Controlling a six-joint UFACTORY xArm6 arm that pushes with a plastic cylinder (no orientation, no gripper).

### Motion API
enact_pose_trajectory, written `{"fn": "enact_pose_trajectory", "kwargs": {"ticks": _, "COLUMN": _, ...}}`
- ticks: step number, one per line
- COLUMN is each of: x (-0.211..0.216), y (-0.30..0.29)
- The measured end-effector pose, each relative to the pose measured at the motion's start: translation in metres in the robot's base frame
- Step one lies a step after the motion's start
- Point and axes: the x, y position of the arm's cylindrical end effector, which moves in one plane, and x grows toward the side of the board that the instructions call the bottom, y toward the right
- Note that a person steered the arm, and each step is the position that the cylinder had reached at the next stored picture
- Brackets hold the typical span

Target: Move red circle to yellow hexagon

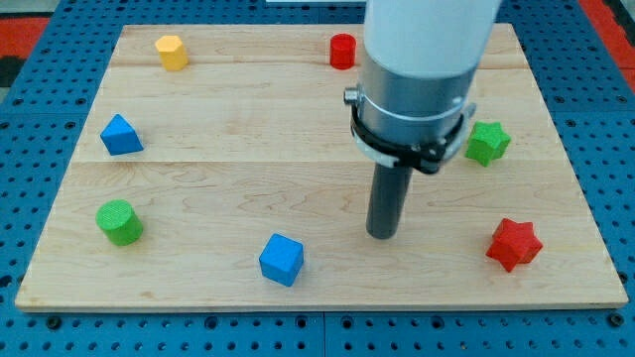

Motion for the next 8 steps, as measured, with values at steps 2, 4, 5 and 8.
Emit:
{"fn": "enact_pose_trajectory", "kwargs": {"ticks": 2, "x": -0.064, "y": -0.002}}
{"fn": "enact_pose_trajectory", "kwargs": {"ticks": 4, "x": -0.142, "y": -0.002}}
{"fn": "enact_pose_trajectory", "kwargs": {"ticks": 5, "x": -0.184, "y": 0.009}}
{"fn": "enact_pose_trajectory", "kwargs": {"ticks": 8, "x": -0.278, "y": 0.019}}
